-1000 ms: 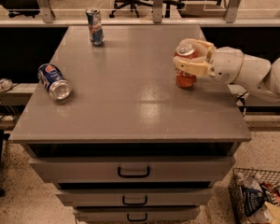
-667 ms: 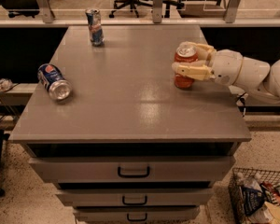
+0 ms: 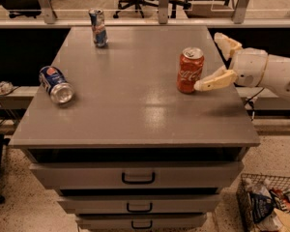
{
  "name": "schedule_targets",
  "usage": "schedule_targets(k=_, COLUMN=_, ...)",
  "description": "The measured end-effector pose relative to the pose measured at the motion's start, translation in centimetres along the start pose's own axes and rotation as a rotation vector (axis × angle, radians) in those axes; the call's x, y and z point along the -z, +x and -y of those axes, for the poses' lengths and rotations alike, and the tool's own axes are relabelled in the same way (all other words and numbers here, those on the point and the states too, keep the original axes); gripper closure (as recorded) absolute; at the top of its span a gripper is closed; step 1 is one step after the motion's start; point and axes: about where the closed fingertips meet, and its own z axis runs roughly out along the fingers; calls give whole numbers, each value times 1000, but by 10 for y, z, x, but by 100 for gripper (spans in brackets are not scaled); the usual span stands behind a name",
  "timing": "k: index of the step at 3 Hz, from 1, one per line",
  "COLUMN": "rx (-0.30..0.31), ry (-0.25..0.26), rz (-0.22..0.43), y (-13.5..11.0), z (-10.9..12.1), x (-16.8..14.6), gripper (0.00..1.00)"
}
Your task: Place coke can upright
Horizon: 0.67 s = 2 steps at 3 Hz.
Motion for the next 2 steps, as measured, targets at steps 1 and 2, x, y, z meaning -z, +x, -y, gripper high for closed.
schedule_targets(k=1, rx=66, ry=28, rz=-115, y=-29, z=4, x=39, gripper=0)
schedule_targets(k=2, rx=75, ry=20, rz=-121, y=-34, z=2, x=37, gripper=0)
